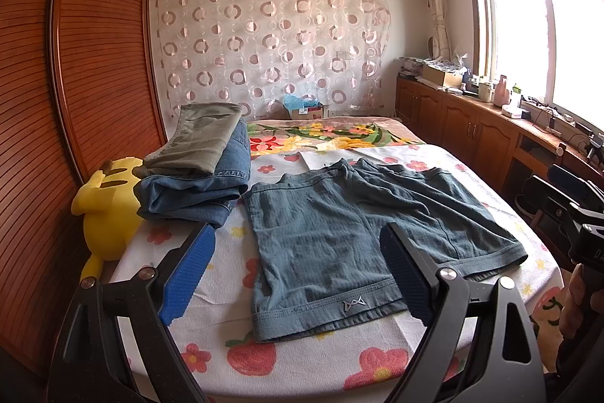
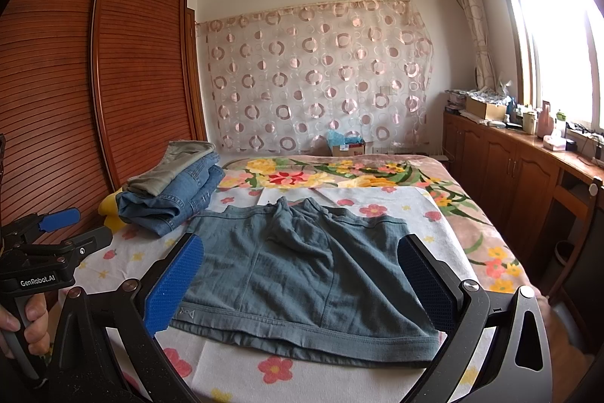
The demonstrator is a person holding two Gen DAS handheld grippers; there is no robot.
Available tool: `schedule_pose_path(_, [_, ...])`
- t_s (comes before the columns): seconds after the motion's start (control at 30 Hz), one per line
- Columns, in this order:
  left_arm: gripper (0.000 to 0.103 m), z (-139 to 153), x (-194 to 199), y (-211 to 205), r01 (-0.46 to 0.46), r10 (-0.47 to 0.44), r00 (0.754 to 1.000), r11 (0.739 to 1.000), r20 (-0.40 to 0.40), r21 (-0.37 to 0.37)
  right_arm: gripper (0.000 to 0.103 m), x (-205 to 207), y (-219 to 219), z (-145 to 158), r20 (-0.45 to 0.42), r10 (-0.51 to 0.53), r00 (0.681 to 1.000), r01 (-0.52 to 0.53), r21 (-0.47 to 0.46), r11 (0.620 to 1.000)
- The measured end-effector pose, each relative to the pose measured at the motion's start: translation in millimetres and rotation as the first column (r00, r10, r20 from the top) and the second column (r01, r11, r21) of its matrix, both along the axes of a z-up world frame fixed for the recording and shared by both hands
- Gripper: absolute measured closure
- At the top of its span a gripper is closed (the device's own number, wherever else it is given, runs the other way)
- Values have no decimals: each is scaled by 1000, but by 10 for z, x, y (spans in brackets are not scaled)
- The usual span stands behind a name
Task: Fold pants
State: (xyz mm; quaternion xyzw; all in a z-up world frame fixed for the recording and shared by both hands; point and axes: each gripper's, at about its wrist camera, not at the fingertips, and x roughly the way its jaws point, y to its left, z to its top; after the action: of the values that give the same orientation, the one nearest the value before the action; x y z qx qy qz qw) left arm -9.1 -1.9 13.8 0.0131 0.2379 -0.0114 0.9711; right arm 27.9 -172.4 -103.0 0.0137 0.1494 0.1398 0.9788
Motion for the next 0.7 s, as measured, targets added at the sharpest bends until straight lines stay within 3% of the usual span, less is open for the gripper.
schedule_pose_path(0.7, [13, -125, 122, -60, 34, -34, 999, 999, -26, 7, 0, 20, 16, 6, -14, -10, 1000, 10, 1, 1000])
